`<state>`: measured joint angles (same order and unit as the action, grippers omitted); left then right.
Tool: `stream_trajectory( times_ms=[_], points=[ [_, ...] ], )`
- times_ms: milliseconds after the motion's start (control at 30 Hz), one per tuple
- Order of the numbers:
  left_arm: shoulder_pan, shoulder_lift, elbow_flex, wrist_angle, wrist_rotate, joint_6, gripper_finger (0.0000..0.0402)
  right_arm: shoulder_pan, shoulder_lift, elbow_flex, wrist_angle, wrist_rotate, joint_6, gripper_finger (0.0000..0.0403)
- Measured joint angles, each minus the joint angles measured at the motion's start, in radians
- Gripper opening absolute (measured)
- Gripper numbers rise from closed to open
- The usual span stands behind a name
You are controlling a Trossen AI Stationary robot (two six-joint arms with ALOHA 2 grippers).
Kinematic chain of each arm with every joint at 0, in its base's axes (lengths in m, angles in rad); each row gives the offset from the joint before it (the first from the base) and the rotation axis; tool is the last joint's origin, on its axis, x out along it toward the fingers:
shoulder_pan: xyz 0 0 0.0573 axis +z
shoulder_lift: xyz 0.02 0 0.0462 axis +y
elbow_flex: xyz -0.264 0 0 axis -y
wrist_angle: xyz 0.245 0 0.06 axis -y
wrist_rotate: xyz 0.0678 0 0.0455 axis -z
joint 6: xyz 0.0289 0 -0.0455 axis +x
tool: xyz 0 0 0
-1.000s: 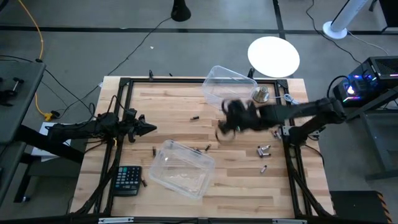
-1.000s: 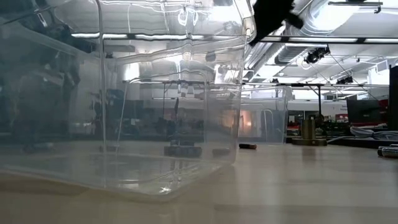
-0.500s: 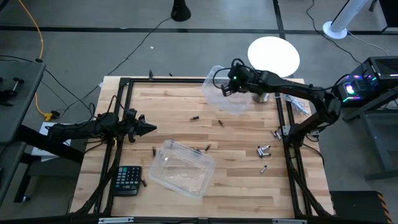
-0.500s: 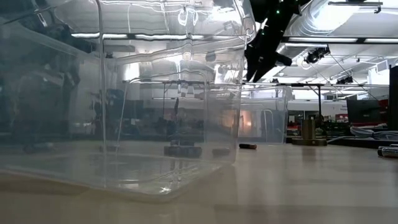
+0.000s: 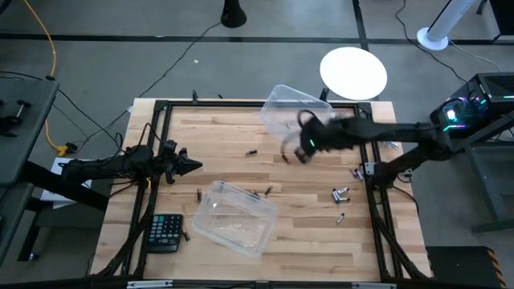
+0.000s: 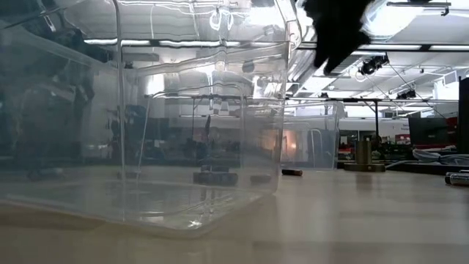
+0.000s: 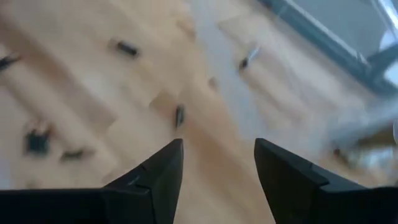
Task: Sort batteries
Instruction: Put the silver battery into the top transparent bin
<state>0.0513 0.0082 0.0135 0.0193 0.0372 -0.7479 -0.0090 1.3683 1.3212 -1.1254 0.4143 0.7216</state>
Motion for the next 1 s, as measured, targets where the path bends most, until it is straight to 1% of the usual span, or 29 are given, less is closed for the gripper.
stream_trajectory(
  times_ms=[67, 133, 233, 267, 367, 433, 500, 600, 767, 833, 900, 1000],
  points=[
    [0.0, 0.0, 0.0, 0.0, 0.0, 0.0, 0.0, 0.121, -0.035, 0.0, -0.075, 0.023, 0.146, 0.0188],
    [0.0, 0.0, 0.0, 0.0, 0.0, 0.0, 0.0, 0.235, -0.046, -0.003, -0.171, 0.0, 0.335, 0.0188],
    [0.0, 0.0, 0.0, 0.0, 0.0, 0.0, 0.0, 0.374, -0.04, -0.074, -0.284, -0.139, 0.588, 0.0188],
    [0.0, 0.0, 0.0, 0.0, 0.0, 0.0, 0.0, 0.412, -0.039, -0.115, -0.281, -0.191, 0.656, 0.0188],
    [0.0, 0.0, 0.0, 0.0, 0.0, 0.0, 0.0, 0.497, -0.039, -0.267, -0.18, -0.33, 0.828, 0.0187],
    [0.0, 0.0, 0.0, 0.0, 0.0, 0.0, 0.0, 0.524, -0.038, -0.37, -0.075, -0.371, 0.902, 0.0187],
    [0.0, 0.0, 0.0, 0.0, 0.0, 0.0, 0.0, 0.526, -0.038, -0.46, 0.033, -0.38, 0.943, 0.0187],
    [0.0, 0.0, 0.0, 0.0, 0.0, 0.0, 0.0, 0.509, -0.038, -0.564, 0.146, -0.388, 0.974, 0.0187],
    [0.0, 0.0, 0.0, 0.0, 0.0, 0.0, 0.0, 0.471, -0.038, -0.655, 0.33, -0.389, 0.927, 0.0187],
    [0.0, 0.0, 0.0, 0.0, 0.0, 0.0, 0.0, 0.462, -0.038, -0.659, 0.324, -0.384, 0.911, 0.0187],
    [0.0, 0.0, 0.0, 0.0, 0.0, 0.0, 0.0, 0.455, -0.038, -0.662, 0.283, -0.36, 0.91, 0.0187],
    [0.0, 0.0, 0.0, 0.0, 0.0, 0.0, 0.0, 0.445, -0.038, -0.663, 0.234, -0.351, 0.889, 0.0187]
  ],
)
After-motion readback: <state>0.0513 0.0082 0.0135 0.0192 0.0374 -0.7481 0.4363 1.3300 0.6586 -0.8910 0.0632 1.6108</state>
